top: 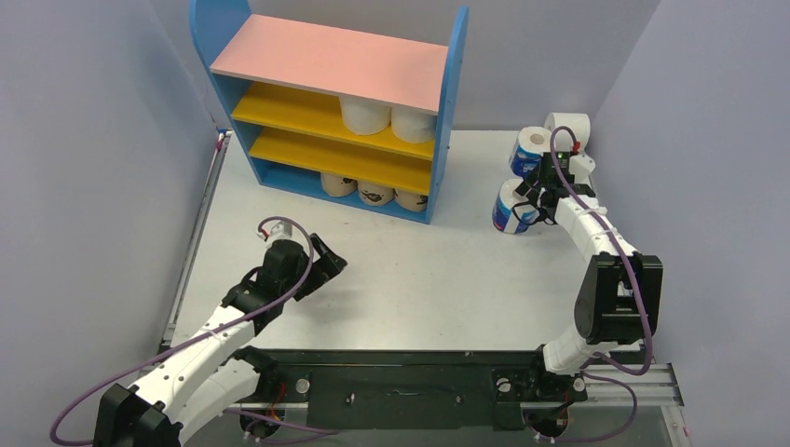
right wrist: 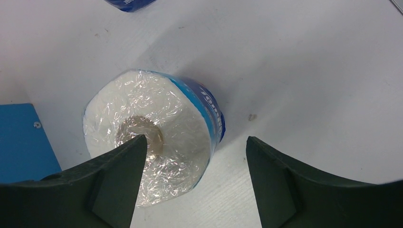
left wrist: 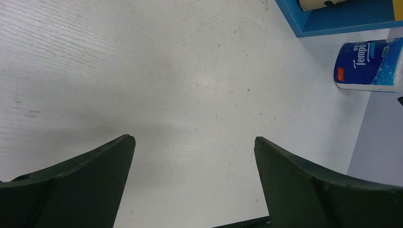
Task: Place and organize the paper towels onto the shelf
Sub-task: Move the paper towel to the center of the board.
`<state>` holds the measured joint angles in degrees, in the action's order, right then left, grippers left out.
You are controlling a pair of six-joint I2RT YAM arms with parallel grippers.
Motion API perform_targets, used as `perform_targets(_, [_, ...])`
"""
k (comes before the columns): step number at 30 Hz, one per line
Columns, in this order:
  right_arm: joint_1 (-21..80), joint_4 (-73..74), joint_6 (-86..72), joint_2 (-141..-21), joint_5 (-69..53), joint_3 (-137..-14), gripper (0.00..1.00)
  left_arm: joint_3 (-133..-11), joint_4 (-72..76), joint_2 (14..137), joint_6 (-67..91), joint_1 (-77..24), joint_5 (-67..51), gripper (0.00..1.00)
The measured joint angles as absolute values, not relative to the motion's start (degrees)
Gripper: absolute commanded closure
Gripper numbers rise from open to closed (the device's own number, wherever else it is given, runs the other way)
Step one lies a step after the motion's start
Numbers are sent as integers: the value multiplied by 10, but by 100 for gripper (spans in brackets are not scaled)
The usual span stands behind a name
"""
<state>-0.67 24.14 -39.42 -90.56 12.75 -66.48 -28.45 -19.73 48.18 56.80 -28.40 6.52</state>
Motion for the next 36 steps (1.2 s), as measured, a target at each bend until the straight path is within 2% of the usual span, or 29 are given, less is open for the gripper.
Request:
perform_targets(14, [-7, 225, -390, -935, 116, -664, 29, -275, -188, 482, 570, -285, 57, 4])
perform_targets(23, [14, 210, -389, -940, 113, -665, 35, -275, -181, 484, 575, -288, 57, 4])
perform_targets(36, [180, 200, -378, -846, 177, -565, 40, -274, -167, 496, 578, -295, 56, 4])
